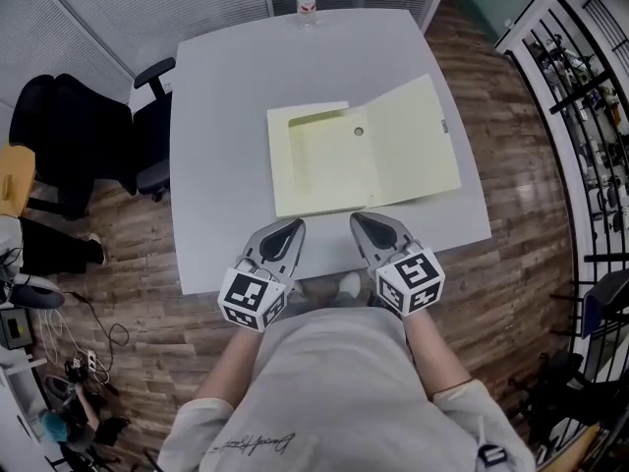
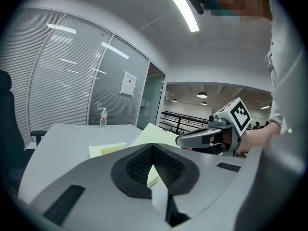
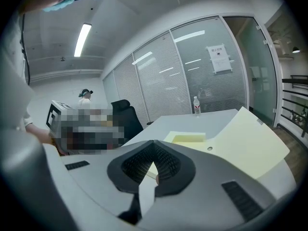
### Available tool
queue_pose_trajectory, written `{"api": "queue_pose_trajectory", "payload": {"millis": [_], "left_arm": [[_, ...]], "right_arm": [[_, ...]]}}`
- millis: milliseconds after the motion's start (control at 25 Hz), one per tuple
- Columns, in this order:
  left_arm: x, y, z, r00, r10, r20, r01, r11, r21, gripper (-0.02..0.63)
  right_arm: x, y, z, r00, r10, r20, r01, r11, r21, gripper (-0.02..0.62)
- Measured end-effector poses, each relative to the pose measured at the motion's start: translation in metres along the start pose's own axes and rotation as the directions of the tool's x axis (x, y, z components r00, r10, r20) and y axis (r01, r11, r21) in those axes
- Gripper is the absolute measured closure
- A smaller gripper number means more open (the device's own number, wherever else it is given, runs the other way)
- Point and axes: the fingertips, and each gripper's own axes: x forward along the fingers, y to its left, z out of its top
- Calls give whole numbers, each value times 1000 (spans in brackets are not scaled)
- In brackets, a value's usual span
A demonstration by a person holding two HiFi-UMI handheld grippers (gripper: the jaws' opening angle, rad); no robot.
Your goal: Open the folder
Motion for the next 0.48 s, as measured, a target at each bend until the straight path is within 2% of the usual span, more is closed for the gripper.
{"api": "queue_pose_trajectory", "payload": {"millis": [480], "left_arm": [[-3,-6,1,1000,-2,-3,2,1000,7,597]], "right_arm": [[-3,11,-1,999,29,12,-29,1000,8,572]]}}
